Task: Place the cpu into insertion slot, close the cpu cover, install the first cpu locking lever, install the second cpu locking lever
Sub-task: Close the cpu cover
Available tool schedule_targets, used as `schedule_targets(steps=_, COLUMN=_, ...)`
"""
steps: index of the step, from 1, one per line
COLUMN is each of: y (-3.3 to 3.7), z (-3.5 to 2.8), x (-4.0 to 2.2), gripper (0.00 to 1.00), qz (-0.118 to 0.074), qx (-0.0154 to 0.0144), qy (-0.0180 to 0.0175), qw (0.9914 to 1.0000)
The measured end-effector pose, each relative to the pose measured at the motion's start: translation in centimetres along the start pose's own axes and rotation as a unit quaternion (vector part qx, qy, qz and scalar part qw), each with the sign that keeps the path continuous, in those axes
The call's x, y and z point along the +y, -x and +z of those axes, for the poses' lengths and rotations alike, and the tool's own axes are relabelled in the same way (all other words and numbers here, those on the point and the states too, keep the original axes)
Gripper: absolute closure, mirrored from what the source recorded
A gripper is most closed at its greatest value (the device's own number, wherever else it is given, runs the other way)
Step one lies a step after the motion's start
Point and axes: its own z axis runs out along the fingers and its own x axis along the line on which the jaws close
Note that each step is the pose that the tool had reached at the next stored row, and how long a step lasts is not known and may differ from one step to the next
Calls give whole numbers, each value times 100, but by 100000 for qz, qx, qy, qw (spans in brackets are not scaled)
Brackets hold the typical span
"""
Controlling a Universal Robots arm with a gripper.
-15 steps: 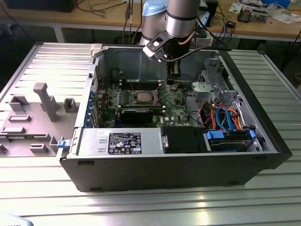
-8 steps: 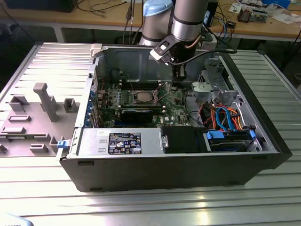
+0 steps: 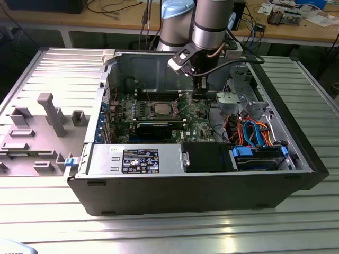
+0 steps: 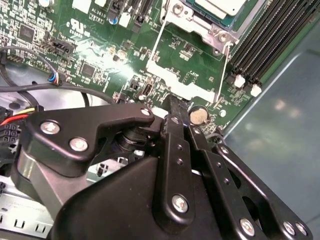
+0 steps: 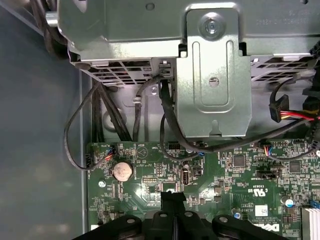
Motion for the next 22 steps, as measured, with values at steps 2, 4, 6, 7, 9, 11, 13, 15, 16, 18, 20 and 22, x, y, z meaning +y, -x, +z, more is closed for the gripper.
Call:
schedule_targets(steps=2, y=0, z=-1, x=-19, gripper=89, qz=1, qx=0, qy=0, qw=100000)
schedule_targets(steps=4, y=0, z=-1, x=-30, gripper=89, qz=-2, qx=2, qy=4, qw=100000)
schedule_targets(steps=6, y=0, z=-1, x=-45, gripper=89, qz=-1, qx=2, qy=21, qw=100000)
schedule_targets(steps=7, y=1, z=-1, x=-54, gripper=89, qz=-4, qx=-1, qy=31, qw=100000)
schedule_targets(steps=9, y=1, z=-1, x=-74, gripper=89, qz=-1, qx=0, qy=42, qw=100000)
schedule_targets(steps=11, y=2, z=-2, x=-115, gripper=89, qz=1, qx=2, qy=45, qw=100000)
schedule_targets(steps=13, y=2, z=-3, x=-151, gripper=89, qz=-4, qx=1, qy=44, qw=100000)
schedule_targets(steps=15, y=3, z=-3, x=-176, gripper=89, qz=-2, qx=2, qy=45, qw=100000)
schedule_targets(steps=16, y=3, z=-3, x=-189, gripper=89, qz=0, qx=2, qy=46, qw=100000)
schedule_targets(steps=18, y=3, z=-4, x=-223, gripper=89, qz=3, qx=0, qy=45, qw=100000)
schedule_targets(steps=20, y=4, z=-5, x=-256, gripper=89, qz=-3, qx=2, qy=44, qw=100000)
schedule_targets(steps=22, y=4, z=-5, x=-288, gripper=89, qz=-2, qx=0, qy=45, qw=100000)
